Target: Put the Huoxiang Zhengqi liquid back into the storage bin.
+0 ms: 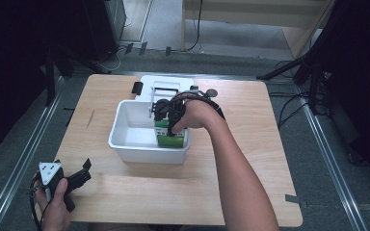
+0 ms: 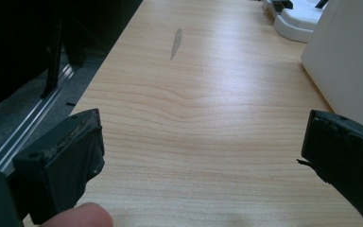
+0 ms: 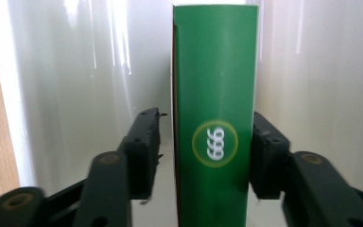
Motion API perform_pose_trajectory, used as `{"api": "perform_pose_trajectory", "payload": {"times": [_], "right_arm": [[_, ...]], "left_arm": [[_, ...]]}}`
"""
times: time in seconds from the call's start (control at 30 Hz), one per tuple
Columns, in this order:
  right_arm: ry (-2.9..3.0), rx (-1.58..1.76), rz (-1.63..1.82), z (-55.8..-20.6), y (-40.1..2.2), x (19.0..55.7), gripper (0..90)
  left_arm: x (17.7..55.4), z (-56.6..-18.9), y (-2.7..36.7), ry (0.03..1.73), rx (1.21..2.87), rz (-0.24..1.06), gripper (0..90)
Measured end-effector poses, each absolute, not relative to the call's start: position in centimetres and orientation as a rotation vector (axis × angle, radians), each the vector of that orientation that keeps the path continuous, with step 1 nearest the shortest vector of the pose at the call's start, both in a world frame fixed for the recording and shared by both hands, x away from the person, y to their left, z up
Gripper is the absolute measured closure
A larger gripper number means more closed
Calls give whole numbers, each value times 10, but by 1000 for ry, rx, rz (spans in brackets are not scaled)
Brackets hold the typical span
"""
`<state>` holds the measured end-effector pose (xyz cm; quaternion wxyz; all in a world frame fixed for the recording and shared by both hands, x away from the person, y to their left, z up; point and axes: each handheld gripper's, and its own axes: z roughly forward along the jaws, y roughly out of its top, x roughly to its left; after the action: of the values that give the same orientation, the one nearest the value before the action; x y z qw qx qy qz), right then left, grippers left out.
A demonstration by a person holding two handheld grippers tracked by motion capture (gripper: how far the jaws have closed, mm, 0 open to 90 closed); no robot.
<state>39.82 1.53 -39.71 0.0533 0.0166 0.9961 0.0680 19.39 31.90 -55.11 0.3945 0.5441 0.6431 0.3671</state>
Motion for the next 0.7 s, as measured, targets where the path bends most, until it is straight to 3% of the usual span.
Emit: {"api": "perform_pose_trajectory", "payload": {"times": [0.07,0.3,0.7], "right_arm": [[3013,114,230,-394,11,399,420],[2973,270,330,-377,-7,401,280],[2866,406,626,-352,-36,392,239]], "left_arm": [[194,-551,319,1630,1384,933,10],[194,-551,318,1627,1389,941,10],[194,-551,318,1622,1390,936,10]]}}
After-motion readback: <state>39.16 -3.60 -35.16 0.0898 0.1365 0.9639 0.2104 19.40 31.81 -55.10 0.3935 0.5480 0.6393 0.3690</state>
